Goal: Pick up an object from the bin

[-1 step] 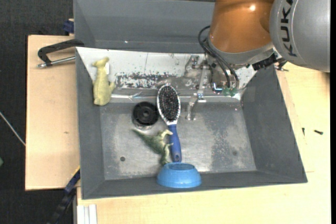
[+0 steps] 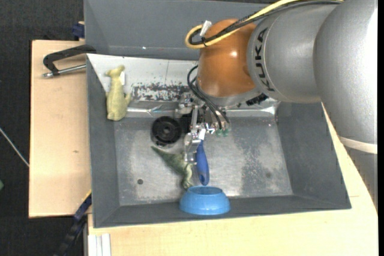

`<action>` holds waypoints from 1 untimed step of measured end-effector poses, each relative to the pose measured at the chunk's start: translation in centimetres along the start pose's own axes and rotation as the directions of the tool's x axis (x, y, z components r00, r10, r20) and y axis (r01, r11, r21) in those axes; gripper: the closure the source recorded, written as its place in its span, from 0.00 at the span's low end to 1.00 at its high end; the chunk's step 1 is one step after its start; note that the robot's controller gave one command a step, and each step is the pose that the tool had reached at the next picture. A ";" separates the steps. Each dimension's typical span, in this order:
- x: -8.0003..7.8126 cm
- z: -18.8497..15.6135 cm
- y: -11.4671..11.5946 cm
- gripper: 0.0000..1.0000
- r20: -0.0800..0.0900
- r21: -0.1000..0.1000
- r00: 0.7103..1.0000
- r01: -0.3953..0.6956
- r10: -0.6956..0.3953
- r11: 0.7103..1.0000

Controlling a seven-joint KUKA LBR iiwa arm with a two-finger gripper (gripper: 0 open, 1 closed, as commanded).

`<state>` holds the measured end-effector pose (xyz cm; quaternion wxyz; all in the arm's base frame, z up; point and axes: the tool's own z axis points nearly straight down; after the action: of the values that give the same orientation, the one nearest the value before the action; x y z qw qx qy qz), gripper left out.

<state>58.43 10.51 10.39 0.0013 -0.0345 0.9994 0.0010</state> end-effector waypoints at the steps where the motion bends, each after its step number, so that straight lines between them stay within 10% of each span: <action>1: 0.0 -0.4 0.0 1.00 -0.001 -0.001 1.000 -0.001 0.001 1.000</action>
Offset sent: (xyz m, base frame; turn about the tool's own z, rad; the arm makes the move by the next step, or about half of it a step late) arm 0.0000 0.0000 0.0000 0.0000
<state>58.44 10.46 10.79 0.0008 -0.0338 0.9994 0.0013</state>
